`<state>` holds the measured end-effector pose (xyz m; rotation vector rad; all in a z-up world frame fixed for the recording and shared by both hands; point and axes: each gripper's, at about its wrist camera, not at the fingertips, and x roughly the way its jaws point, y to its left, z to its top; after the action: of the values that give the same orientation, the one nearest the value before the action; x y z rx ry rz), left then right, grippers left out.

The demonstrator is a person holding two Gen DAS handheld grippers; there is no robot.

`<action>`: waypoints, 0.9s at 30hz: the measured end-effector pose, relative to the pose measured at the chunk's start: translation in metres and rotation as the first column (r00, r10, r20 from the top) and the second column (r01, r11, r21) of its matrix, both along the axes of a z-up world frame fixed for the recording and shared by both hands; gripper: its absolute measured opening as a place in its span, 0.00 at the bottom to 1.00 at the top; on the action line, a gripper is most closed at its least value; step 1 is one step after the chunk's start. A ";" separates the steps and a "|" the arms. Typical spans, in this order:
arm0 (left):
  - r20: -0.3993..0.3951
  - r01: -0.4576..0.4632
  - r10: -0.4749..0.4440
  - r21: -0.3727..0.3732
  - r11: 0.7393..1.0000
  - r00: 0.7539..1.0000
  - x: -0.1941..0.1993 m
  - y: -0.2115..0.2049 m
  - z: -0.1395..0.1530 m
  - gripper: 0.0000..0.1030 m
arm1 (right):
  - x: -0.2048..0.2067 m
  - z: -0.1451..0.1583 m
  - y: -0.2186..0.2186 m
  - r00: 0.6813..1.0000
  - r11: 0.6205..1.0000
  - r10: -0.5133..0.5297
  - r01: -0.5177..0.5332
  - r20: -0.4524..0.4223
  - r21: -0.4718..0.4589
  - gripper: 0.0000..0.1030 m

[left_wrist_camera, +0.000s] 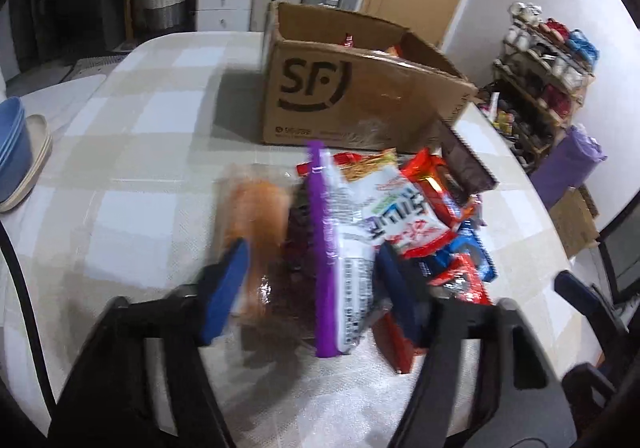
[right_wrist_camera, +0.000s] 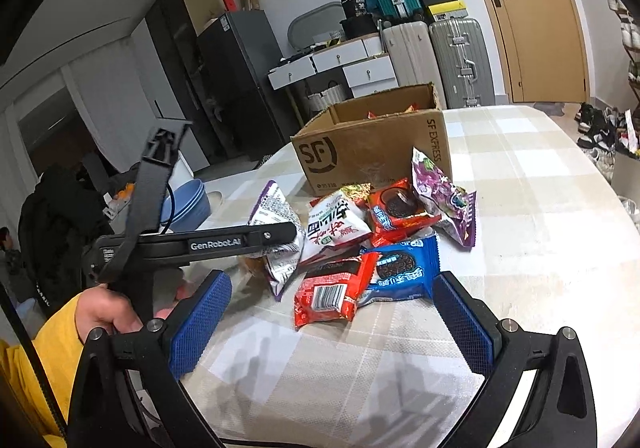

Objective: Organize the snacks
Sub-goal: 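Grasp the purple-and-white bag with the left tool while the right tool approaches a red wafer pack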

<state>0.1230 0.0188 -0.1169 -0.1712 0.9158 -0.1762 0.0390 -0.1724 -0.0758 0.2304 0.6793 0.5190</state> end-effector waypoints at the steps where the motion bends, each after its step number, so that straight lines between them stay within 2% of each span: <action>1: -0.005 0.016 -0.017 -0.013 1.000 1.000 0.001 -0.002 0.000 0.32 | 0.001 -0.001 0.000 1.000 1.000 -0.001 0.001 -0.004 0.001 0.99; 3: 0.006 0.029 -0.029 0.000 1.000 1.000 -0.002 -0.006 0.001 0.29 | 0.001 -0.002 0.000 1.000 1.000 -0.001 0.001 -0.007 0.002 0.99; 4: 0.010 0.046 -0.046 -0.013 0.999 0.999 -0.002 -0.008 0.001 0.21 | 0.001 -0.002 0.000 1.000 1.000 0.000 0.000 -0.007 0.002 0.99; 5: 0.009 0.052 -0.051 -0.022 0.998 0.999 -0.003 -0.009 0.000 0.19 | 0.001 -0.002 0.000 1.000 1.000 0.000 0.000 -0.008 0.000 0.99; 8: 0.009 0.049 -0.048 -0.047 0.998 0.999 -0.007 -0.004 0.001 0.15 | 0.000 -0.002 0.000 1.000 1.000 -0.002 0.002 -0.008 -0.003 0.99; 19: 0.010 0.047 -0.046 -0.132 0.990 0.999 -0.035 0.019 0.005 0.13 | 0.019 -0.014 0.011 0.995 0.999 0.019 -0.023 -0.095 -0.037 0.99; 23: 0.002 0.047 -0.047 -0.187 0.981 0.999 -0.045 0.028 0.007 0.13 | 0.032 -0.020 0.021 0.988 0.998 0.043 -0.049 -0.147 -0.037 0.99; 27: 0.017 0.052 -0.050 -0.211 0.976 0.999 -0.058 0.037 0.014 0.13 | 0.046 -0.031 0.029 0.977 0.998 0.039 -0.049 -0.208 -0.039 0.99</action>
<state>0.0649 0.0562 -0.1032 -0.3441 0.8897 -0.3225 0.0853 -0.1431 -0.1065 0.2300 0.8998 0.5261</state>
